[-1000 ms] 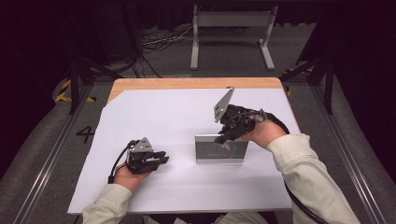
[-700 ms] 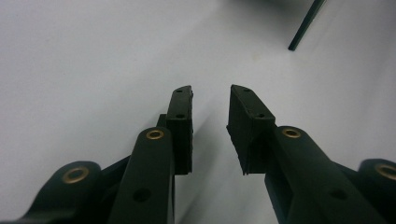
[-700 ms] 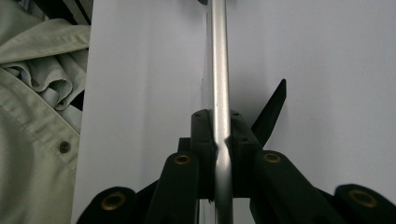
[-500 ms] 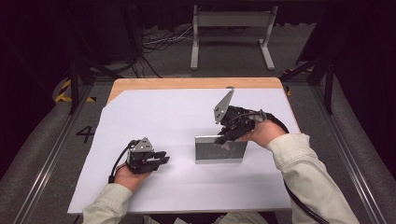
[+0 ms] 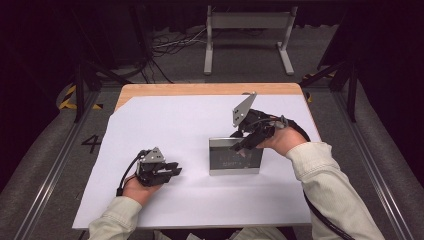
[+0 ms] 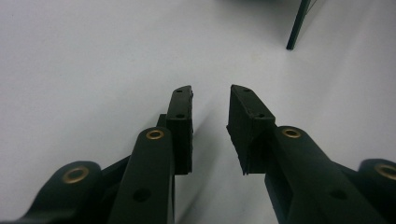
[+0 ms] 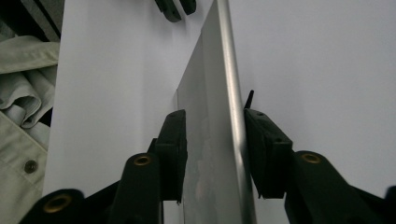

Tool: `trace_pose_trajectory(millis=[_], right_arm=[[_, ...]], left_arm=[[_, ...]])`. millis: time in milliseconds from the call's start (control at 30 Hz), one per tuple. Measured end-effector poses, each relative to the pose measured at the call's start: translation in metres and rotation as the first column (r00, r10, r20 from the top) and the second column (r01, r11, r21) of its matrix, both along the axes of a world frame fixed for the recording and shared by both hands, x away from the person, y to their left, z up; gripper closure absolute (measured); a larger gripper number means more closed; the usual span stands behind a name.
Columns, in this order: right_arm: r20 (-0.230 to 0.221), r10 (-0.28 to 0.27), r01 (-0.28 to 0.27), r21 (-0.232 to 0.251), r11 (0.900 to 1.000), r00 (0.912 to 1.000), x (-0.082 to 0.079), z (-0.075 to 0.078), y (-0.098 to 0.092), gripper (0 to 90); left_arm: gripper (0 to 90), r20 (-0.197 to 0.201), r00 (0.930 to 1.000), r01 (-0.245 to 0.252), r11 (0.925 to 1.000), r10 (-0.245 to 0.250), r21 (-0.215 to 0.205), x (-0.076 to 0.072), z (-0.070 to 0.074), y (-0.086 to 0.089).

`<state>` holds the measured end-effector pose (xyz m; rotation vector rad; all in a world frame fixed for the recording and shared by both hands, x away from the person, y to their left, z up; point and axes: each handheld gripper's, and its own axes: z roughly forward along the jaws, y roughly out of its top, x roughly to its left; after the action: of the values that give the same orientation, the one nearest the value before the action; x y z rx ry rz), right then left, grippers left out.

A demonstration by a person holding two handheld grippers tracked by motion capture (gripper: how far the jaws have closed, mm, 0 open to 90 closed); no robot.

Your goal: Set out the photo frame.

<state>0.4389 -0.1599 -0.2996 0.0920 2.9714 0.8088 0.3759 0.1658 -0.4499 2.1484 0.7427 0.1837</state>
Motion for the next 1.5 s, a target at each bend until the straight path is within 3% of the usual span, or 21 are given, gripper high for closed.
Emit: trace_pose_trajectory(millis=[133, 267, 433, 633, 833, 1167, 1500], right_arm=[[0.003, -0.036, 0.036, 0.051, 0.998, 0.9993, 0.002, 0.000, -0.003, 46.4], [0.019, -0.058, 0.056, 0.063, 0.996, 0.9982, 0.002, 0.001, -0.006, 41.5], [0.033, -0.079, 0.077, 0.071, 0.995, 0.9963, -0.001, 0.006, -0.014, 40.6], [0.049, -0.115, 0.111, 0.088, 0.990, 0.9921, -0.003, 0.012, -0.028, 39.8], [0.054, -0.168, 0.160, 0.123, 0.979, 0.9843, -0.008, 0.016, -0.049, 38.6], [0.062, -0.210, 0.199, 0.151, 0.968, 0.9757, -0.014, 0.022, -0.075, 37.8], [0.055, -0.271, 0.257, 0.182, 0.949, 0.9611, -0.019, 0.024, -0.098, 37.6]], left_arm=[[70.5, -0.002, 1.0000, -0.005, 1.0000, 0.005, -0.005, -0.001, 0.000, 0.001], [70.5, -0.003, 1.0000, -0.008, 0.9999, 0.008, -0.008, -0.001, 0.000, 0.002], [69.9, -0.002, 1.0000, -0.010, 0.9999, 0.010, -0.012, 0.000, 0.001, 0.003], [63.0, -0.033, 0.9994, -0.008, 0.9991, 0.006, -0.041, 0.002, 0.001, 0.004], [60.1, -0.037, 0.9993, -0.009, 0.9990, 0.007, -0.044, 0.003, 0.002, 0.006], [59.6, -0.042, 0.9991, -0.013, 0.9989, 0.011, -0.046, 0.003, 0.002, 0.006], [59.4, -0.041, 0.9991, -0.012, 0.9988, 0.010, -0.047, 0.003, 0.003, 0.006]])
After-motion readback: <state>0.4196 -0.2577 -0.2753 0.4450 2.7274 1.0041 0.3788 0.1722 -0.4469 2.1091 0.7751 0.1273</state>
